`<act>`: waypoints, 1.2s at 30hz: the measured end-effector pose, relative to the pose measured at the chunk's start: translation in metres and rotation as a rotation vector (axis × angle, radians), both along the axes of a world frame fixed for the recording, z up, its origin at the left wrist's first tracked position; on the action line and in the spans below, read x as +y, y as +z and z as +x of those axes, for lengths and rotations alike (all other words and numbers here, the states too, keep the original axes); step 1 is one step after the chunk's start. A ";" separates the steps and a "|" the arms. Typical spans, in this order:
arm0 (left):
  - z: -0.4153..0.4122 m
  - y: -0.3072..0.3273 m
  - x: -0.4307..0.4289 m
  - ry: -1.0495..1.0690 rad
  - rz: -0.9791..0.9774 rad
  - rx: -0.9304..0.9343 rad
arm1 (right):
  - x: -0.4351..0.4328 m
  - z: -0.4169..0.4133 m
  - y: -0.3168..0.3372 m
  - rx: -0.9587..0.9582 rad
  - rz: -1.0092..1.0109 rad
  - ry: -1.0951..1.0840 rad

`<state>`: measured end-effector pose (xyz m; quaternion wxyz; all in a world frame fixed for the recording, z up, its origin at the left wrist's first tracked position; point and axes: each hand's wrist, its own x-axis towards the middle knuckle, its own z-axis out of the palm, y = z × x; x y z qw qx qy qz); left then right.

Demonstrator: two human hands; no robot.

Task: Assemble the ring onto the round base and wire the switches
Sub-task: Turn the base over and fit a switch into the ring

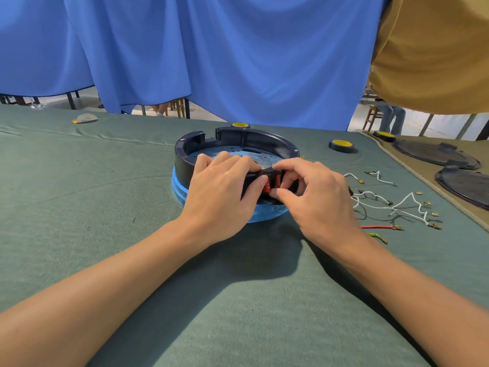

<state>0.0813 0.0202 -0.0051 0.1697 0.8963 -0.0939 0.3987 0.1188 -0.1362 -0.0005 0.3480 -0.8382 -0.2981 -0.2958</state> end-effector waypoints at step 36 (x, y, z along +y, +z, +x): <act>0.015 -0.002 0.004 0.054 -0.057 -0.038 | -0.070 0.057 0.008 0.454 -0.097 -0.427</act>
